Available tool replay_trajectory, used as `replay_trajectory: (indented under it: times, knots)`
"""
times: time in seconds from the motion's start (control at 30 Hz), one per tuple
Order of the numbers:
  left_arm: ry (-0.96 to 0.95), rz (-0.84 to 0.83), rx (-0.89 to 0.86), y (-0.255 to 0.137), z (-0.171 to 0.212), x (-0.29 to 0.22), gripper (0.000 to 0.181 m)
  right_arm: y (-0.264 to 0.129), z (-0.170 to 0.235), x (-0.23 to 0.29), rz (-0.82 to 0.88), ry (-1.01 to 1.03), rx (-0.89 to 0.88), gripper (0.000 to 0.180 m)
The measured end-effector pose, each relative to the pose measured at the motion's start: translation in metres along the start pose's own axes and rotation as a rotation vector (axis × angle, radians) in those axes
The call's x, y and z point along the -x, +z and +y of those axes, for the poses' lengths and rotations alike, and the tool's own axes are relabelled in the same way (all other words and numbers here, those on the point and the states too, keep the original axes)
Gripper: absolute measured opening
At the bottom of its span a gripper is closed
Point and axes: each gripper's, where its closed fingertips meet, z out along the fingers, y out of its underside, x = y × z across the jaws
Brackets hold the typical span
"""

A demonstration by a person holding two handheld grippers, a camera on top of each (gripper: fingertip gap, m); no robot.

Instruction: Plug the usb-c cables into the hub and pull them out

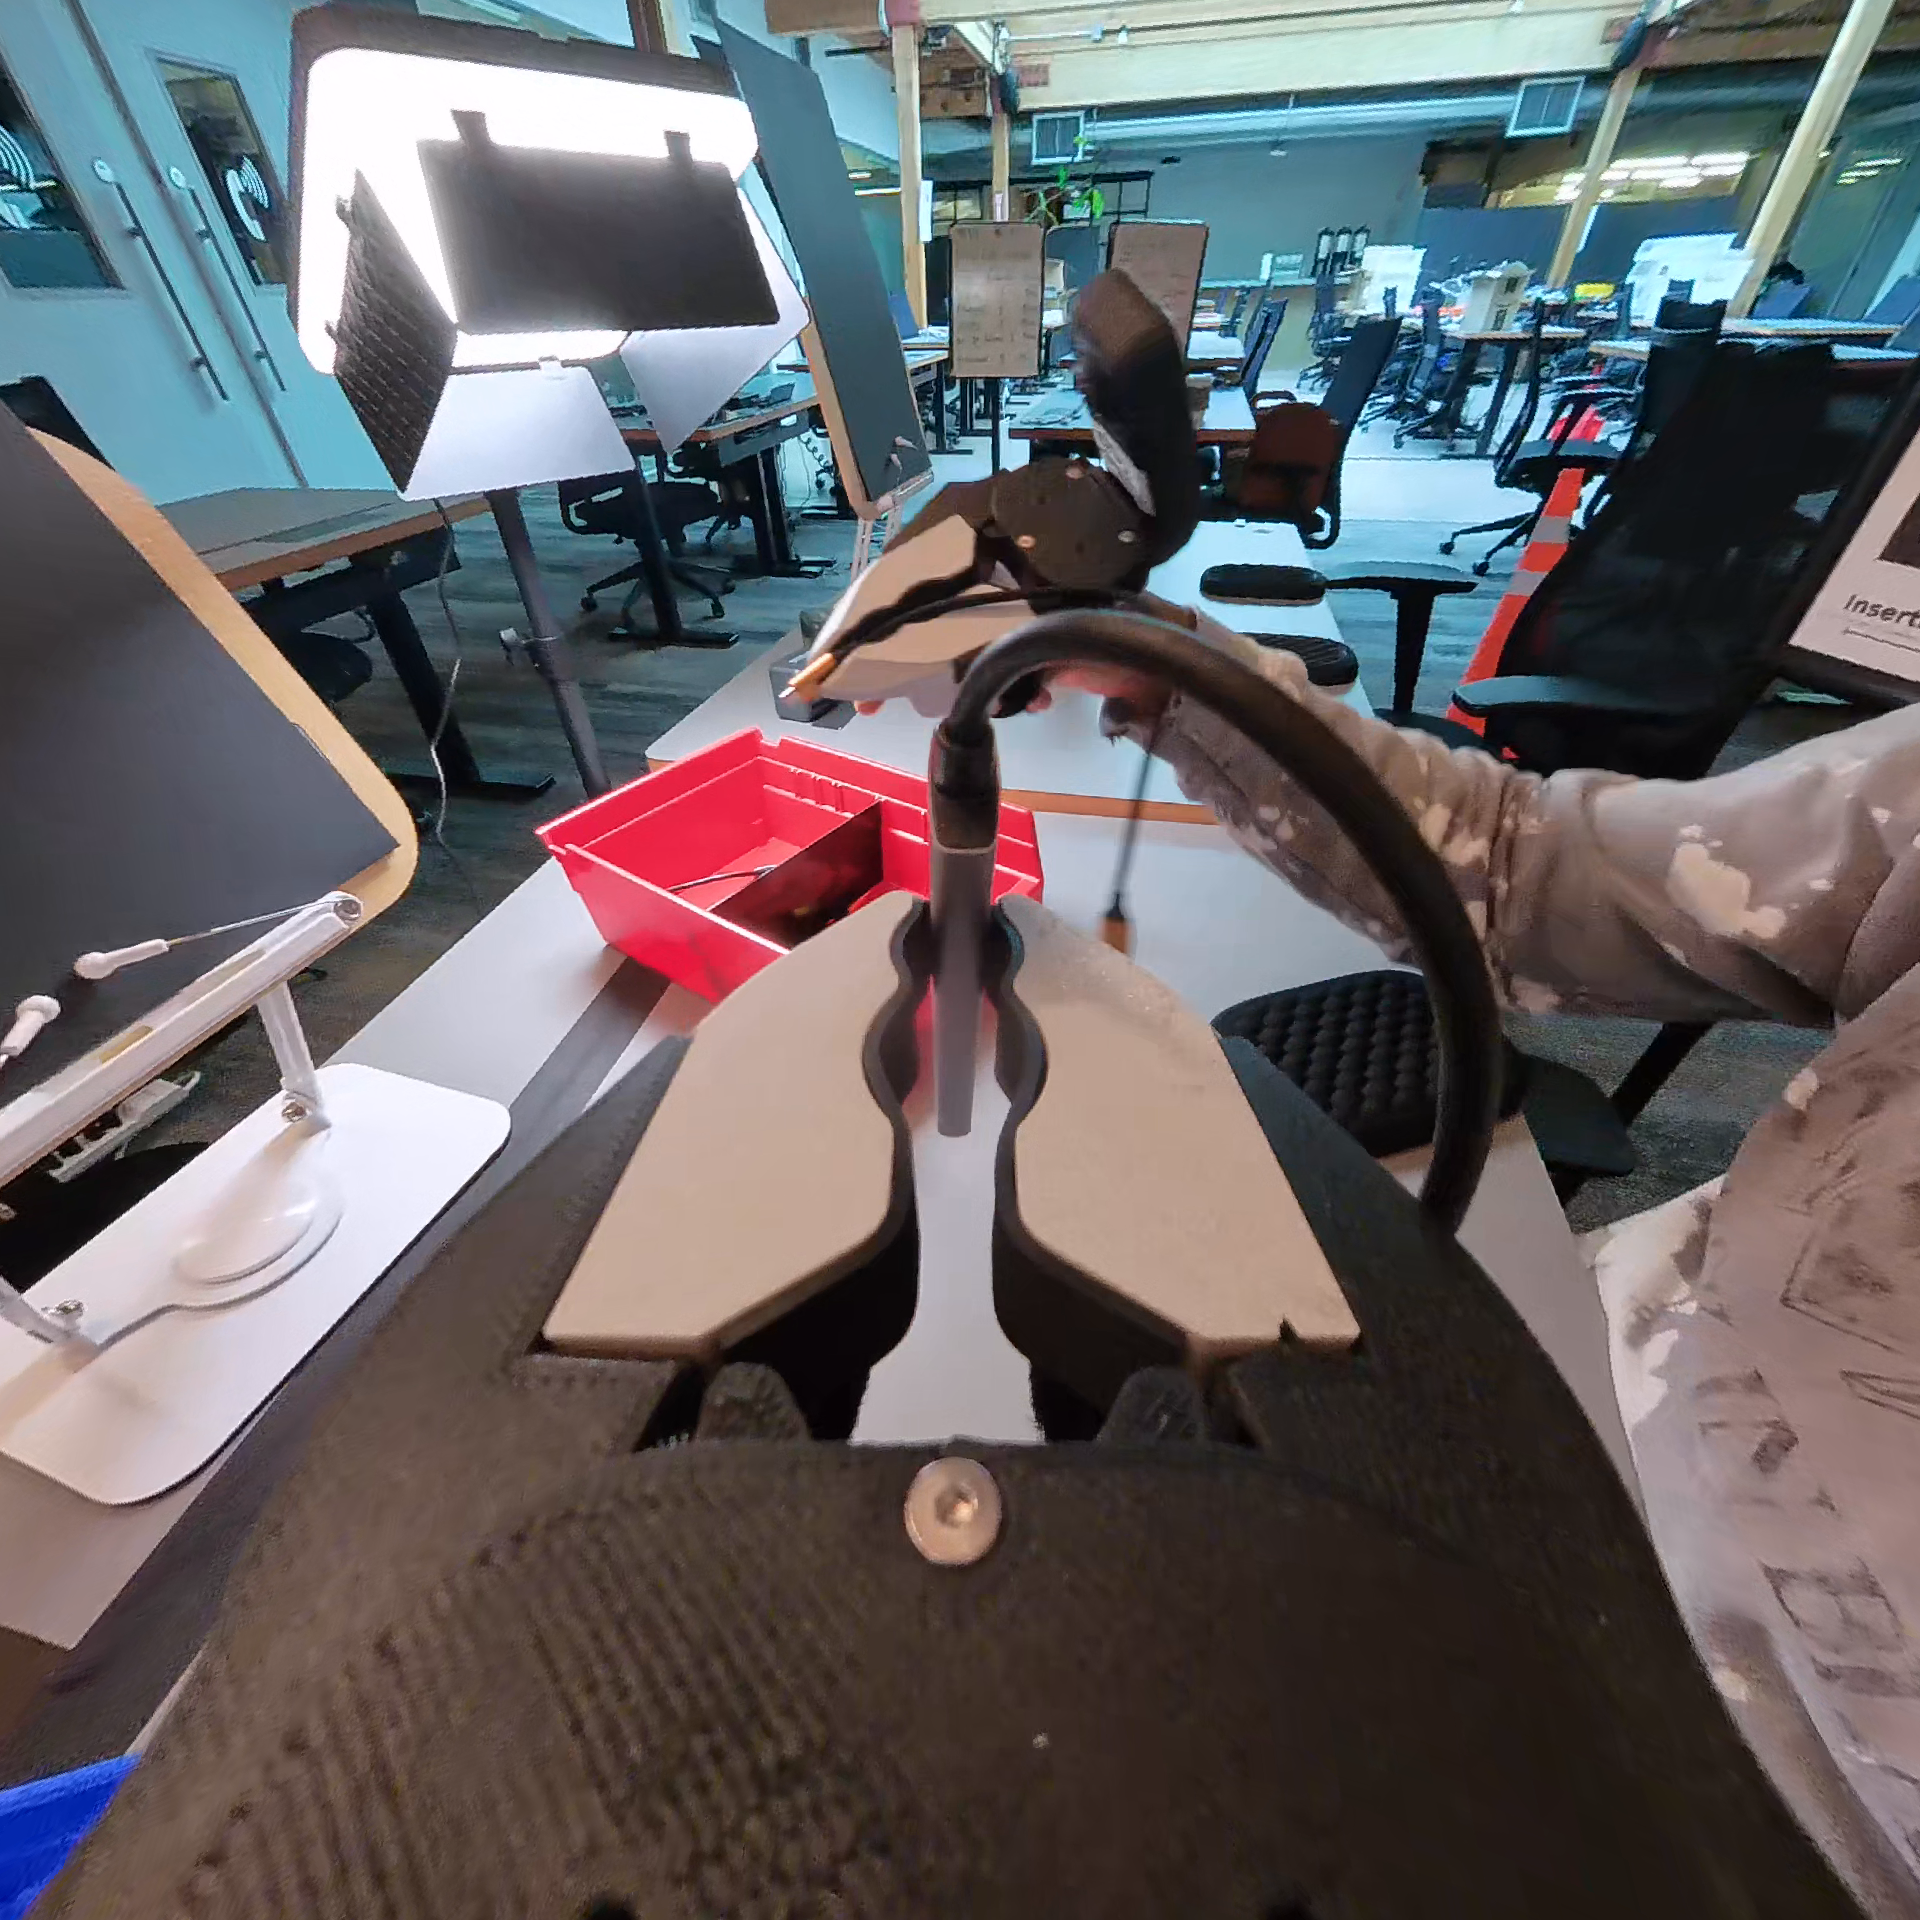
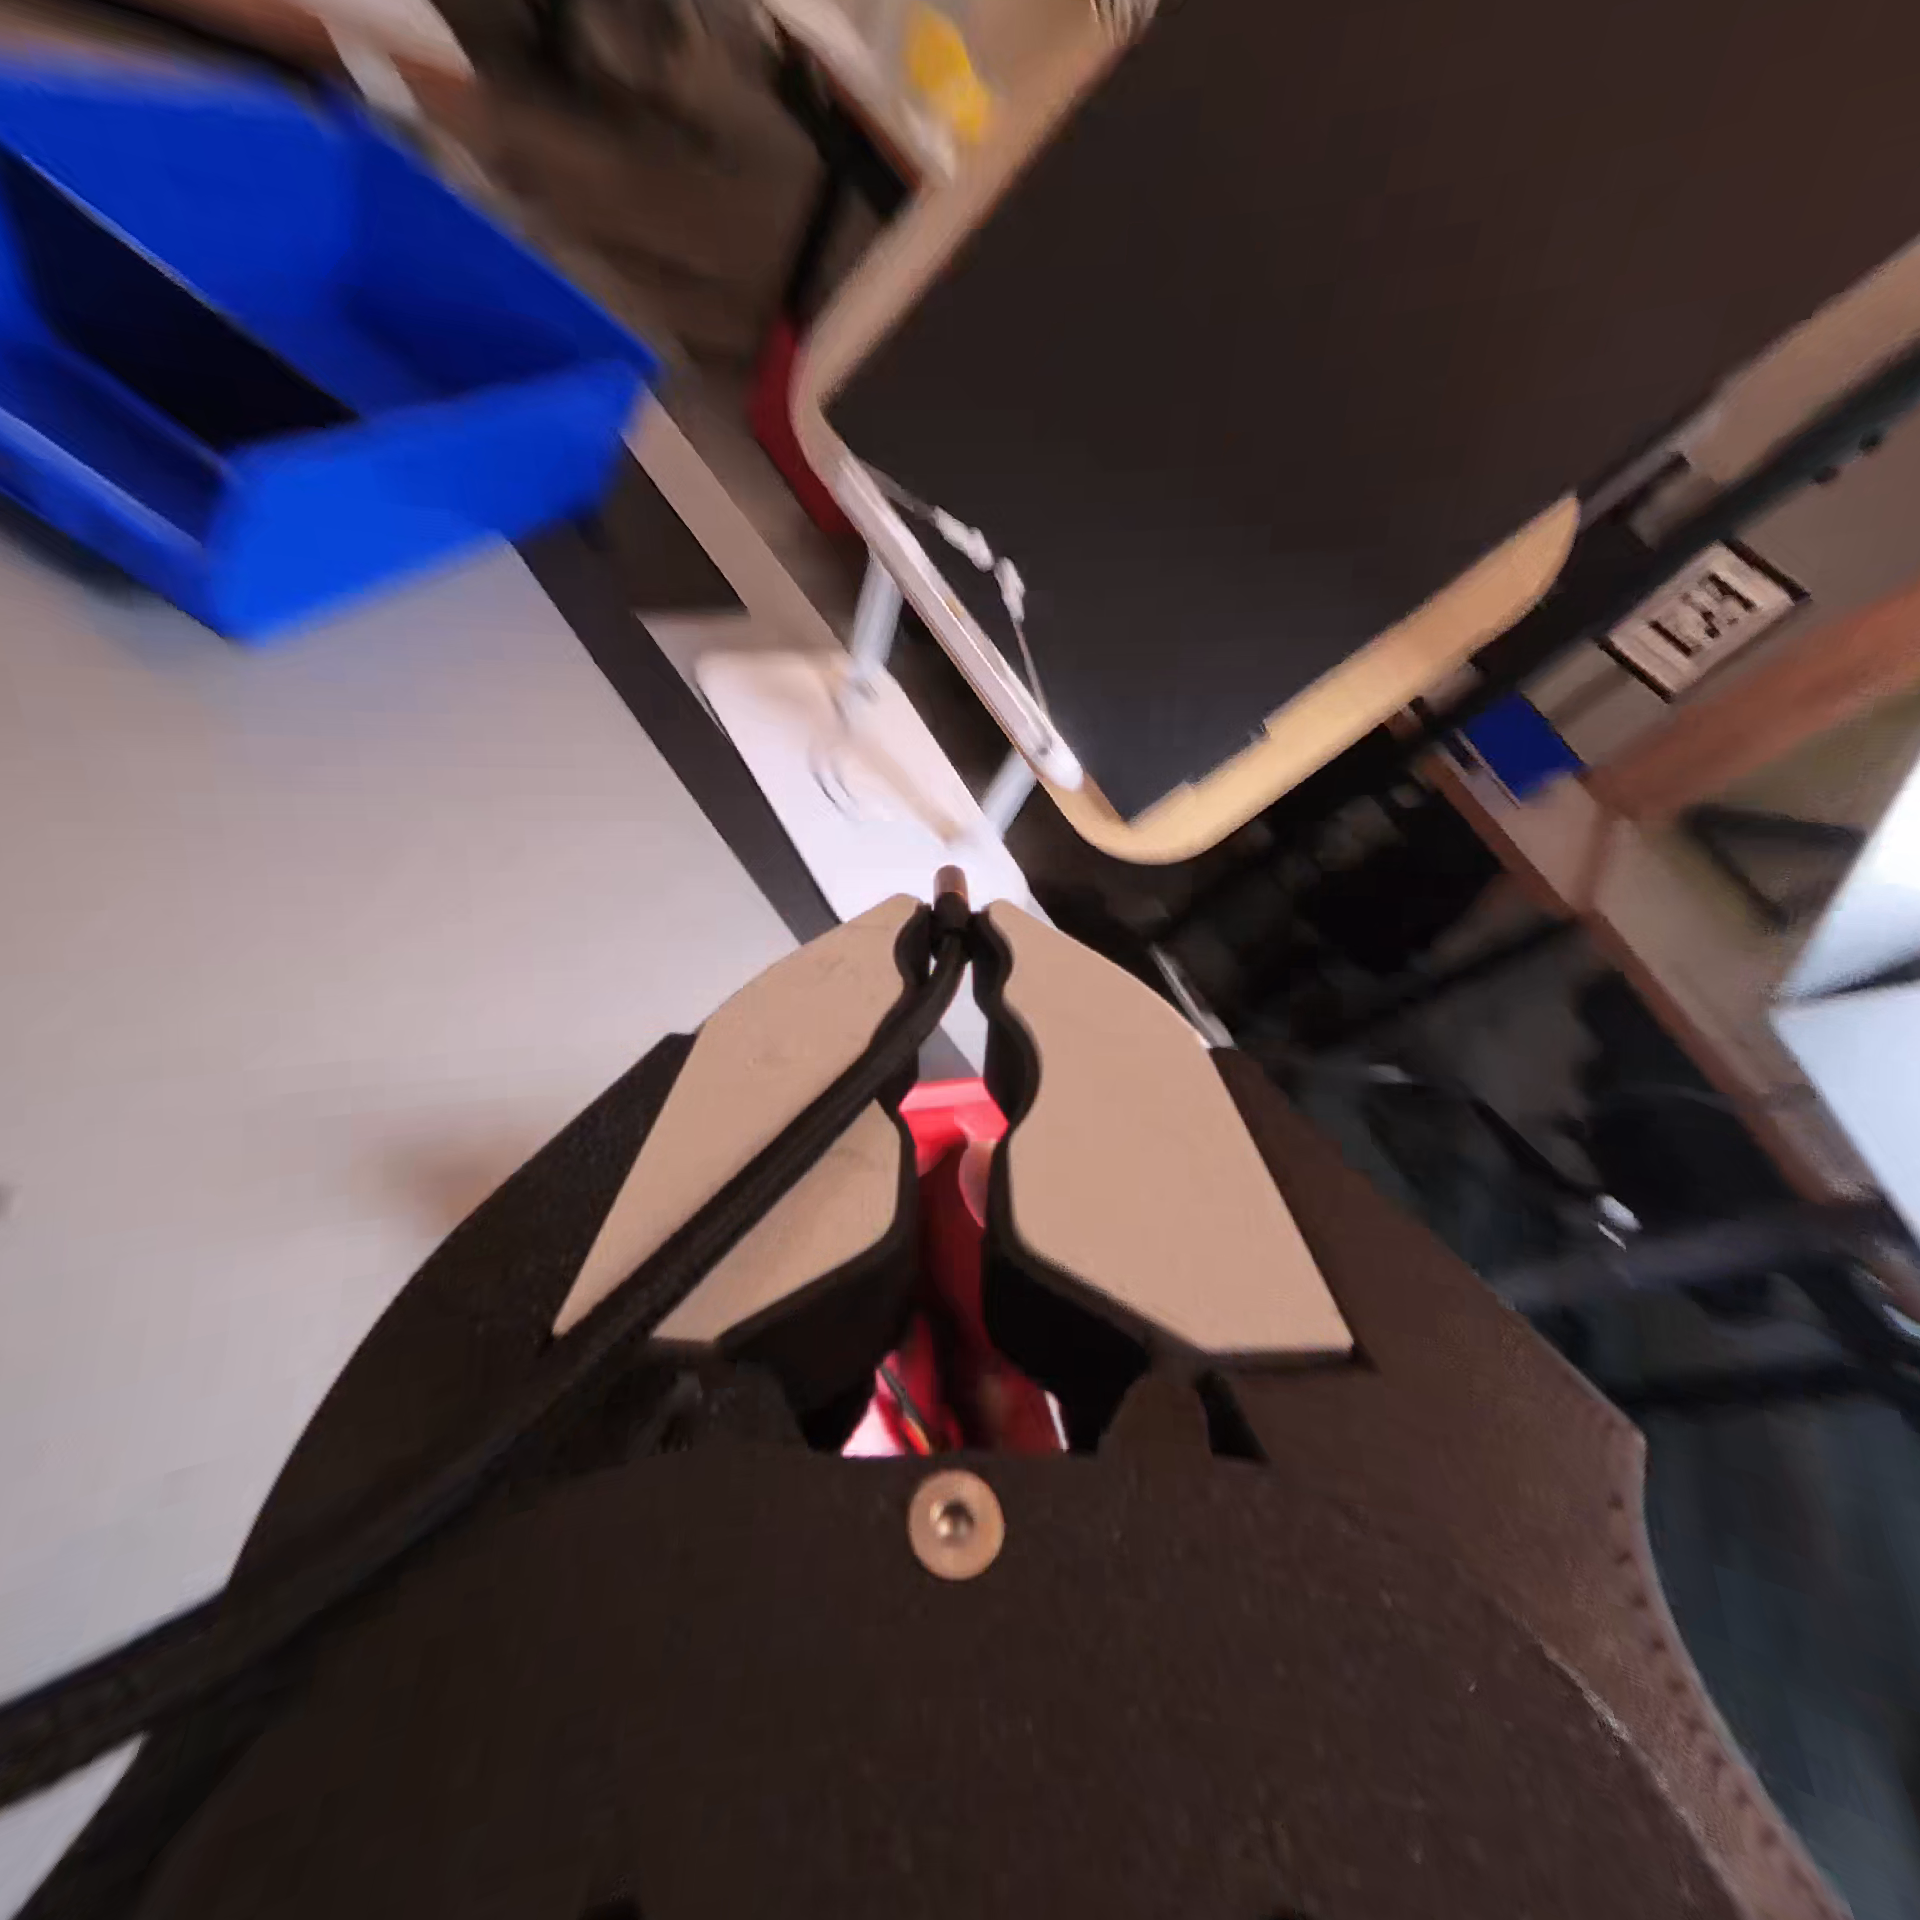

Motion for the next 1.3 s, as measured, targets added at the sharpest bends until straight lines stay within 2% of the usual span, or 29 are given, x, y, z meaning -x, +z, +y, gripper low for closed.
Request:
replay_trajectory:
  times: [0.17, 0.3, 0.37, 0.47, 0.67, 0.7, 0.77, 0.87, 0.93, 1.0, 1.13, 1.2, 1.3]
  knots:
    - [0.011, -0.009, 0.023, 0.003, 0.005, 0.002, 0.01, 0.009, 0.077, -0.062, 0.151, -0.199, 0.432, 0.007]
    - [-0.001, -0.007, 0.023, 0.005, 0.007, 0.004, 0.01, -0.002, 0.155, -0.077, 0.121, -0.247, 0.813, 0.008]
    - [-0.004, -0.001, 0.029, 0.008, 0.008, 0.004, 0.01, -0.008, 0.191, -0.064, 0.017, -0.268, 0.983, 0.008]
    - [-0.005, 0.012, 0.045, 0.014, 0.012, 0.002, 0.01, -0.016, 0.223, -0.036, -0.181, -0.249, 1.131, 0.008]
    - [-0.009, 0.027, 0.077, 0.02, 0.021, 0.002, 0.01, -0.039, 0.242, 0.003, -0.517, -0.072, 1.326, 0.008]
    - [-0.01, 0.029, 0.082, 0.021, 0.022, 0.002, 0.01, -0.04, 0.241, 0.005, -0.549, -0.036, 1.336, 0.013]
    - [-0.013, 0.029, 0.088, 0.023, 0.024, 0.003, 0.01, -0.039, 0.236, 0.009, -0.595, 0.034, 1.321, 0.028]
    - [-0.016, 0.028, 0.091, 0.023, 0.026, 0.005, 0.01, -0.033, 0.226, 0.007, -0.608, 0.094, 1.243, 0.037]
    - [-0.018, 0.025, 0.086, 0.021, 0.025, 0.006, 0.01, -0.023, 0.217, 0.002, -0.578, 0.111, 1.147, 0.038]
    - [-0.022, 0.023, 0.084, 0.02, 0.025, 0.008, 0.01, -0.006, 0.196, -0.001, -0.534, 0.108, 0.974, 0.039]
    - [-0.029, 0.021, 0.102, 0.022, 0.03, 0.01, 0.01, 0.021, 0.11, 0.017, -0.493, 0.113, 0.474, 0.038]
    - [-0.029, 0.025, 0.131, 0.026, 0.035, 0.01, 0.01, 0.02, 0.06, 0.037, -0.511, 0.106, 0.242, 0.037]
    - [-0.012, 0.01, 0.19, 0.037, 0.047, 0.01, 0.01, 0.005, -0.008, 0.076, -0.601, 0.096, 0.003, 0.033]
